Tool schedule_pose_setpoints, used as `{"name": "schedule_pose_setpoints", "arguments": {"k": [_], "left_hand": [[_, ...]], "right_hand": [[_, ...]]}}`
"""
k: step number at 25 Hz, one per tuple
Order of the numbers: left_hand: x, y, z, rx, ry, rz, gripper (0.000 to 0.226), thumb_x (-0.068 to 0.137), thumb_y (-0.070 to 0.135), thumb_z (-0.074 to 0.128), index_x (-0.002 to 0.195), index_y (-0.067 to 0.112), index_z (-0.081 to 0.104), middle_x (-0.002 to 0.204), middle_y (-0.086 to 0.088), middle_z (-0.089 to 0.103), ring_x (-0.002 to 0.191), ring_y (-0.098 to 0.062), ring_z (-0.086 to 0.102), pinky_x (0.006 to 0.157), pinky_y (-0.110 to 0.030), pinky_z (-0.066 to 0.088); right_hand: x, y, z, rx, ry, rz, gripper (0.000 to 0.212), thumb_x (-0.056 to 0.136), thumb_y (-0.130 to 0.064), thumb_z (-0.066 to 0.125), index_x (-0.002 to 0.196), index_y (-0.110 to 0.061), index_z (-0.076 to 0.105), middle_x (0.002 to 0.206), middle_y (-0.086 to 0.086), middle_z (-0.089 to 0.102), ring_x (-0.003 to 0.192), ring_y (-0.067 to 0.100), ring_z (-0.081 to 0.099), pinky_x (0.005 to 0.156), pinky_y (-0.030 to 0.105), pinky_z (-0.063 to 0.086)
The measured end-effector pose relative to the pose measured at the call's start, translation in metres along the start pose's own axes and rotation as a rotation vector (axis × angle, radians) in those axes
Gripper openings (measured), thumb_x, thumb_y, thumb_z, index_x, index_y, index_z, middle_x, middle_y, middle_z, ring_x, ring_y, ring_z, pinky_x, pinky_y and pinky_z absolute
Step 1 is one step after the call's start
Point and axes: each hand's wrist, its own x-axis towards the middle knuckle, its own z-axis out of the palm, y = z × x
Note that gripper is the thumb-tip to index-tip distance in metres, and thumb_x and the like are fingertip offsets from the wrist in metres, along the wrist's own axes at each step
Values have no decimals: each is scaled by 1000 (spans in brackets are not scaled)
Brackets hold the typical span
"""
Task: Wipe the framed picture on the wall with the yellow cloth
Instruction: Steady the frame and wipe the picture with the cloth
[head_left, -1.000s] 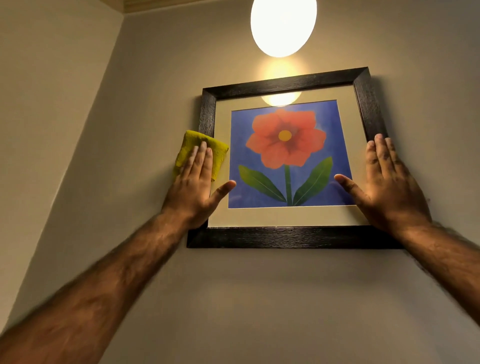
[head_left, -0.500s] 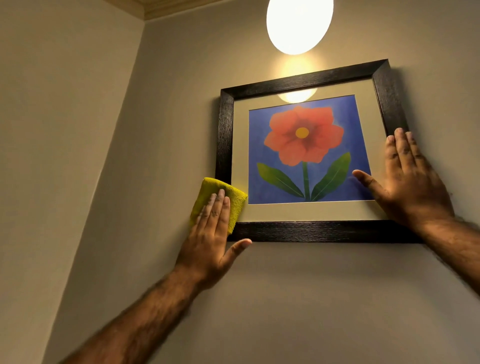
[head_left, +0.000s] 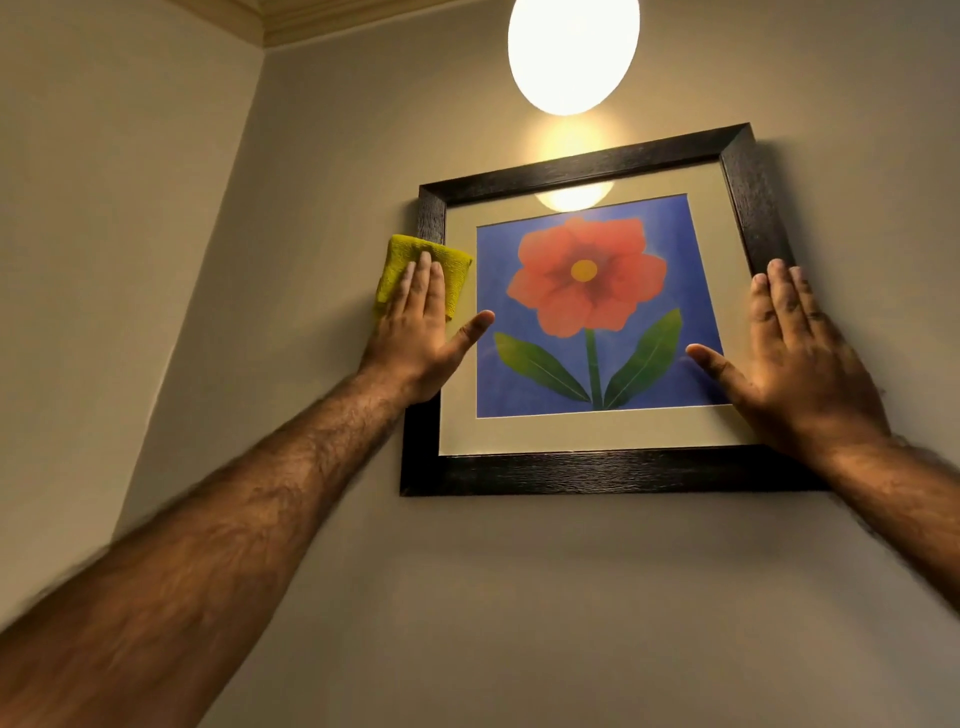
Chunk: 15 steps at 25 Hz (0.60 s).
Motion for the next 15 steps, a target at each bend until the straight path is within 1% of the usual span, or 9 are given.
{"name": "schedule_pose_setpoints", "arguments": {"k": [4, 6, 8, 10, 11, 12, 13, 14, 15], "left_hand": [[-71, 5, 24, 18, 47, 15, 108, 82, 86, -1, 160, 11, -10, 170, -5, -16, 158, -18, -15, 129, -36, -5], [-106, 7, 30, 20, 35, 12, 104, 84, 83, 0, 160, 12, -10, 170, -4, -18, 157, -18, -16, 129, -35, -6], [-118, 10, 27, -4, 23, 5, 102, 85, 82, -2, 161, 13, -6, 171, -3, -13, 158, -18, -12, 129, -36, -1], [-113, 15, 14, -53, 48, -19, 95, 91, 75, 3, 161, 12, 12, 171, -6, 7, 159, -21, 7, 129, -38, 12], [-109, 16, 5, -84, 101, -25, 82, 98, 66, 12, 158, 12, 29, 168, -8, 24, 155, -24, 24, 126, -39, 23], [-101, 14, -4, -104, 174, -12, 66, 102, 53, 26, 150, 12, 46, 159, -10, 43, 146, -28, 43, 119, -39, 36], [-91, 10, -14, -97, 235, 13, 50, 100, 37, 39, 139, 13, 59, 146, -11, 59, 131, -32, 58, 109, -40, 47], [-80, 4, -25, -83, 262, 34, 40, 96, 24, 47, 131, 16, 66, 132, -12, 69, 117, -35, 67, 100, -41, 54], [-70, -1, -34, -84, 246, 46, 37, 92, 14, 53, 125, 19, 69, 122, -11, 74, 107, -35, 71, 93, -42, 58]], "right_hand": [[-1, 1, 0, 11, -15, 17, 104, 89, -76, 26, 160, -1, 12, 171, 16, 6, 160, 28, 7, 128, 41, 12], [-5, 1, 1, 11, -18, 25, 104, 90, -76, 26, 160, -2, 11, 172, 15, 6, 160, 28, 7, 128, 41, 13], [-6, 1, 0, 13, -26, 25, 103, 91, -76, 26, 160, -2, 11, 172, 14, 5, 160, 27, 6, 128, 41, 13], [-7, 2, 1, 9, -19, 25, 101, 92, -76, 25, 160, -2, 11, 172, 15, 6, 160, 27, 7, 128, 41, 14], [-8, 2, 2, 7, -10, 27, 101, 92, -76, 25, 160, -2, 12, 172, 15, 7, 160, 27, 7, 128, 41, 14], [-8, 2, 2, 7, -5, 32, 100, 93, -76, 25, 160, -3, 12, 171, 15, 7, 159, 27, 8, 128, 41, 15], [-8, 2, 3, 7, 0, 34, 100, 93, -76, 24, 160, -3, 13, 171, 15, 8, 159, 27, 8, 128, 41, 15], [-8, 2, 4, 8, 4, 29, 100, 93, -76, 24, 160, -3, 13, 171, 15, 8, 159, 27, 8, 128, 41, 15], [-7, 3, 4, 8, 7, 26, 100, 93, -76, 23, 160, -3, 13, 171, 14, 8, 159, 27, 8, 128, 41, 16]]}}
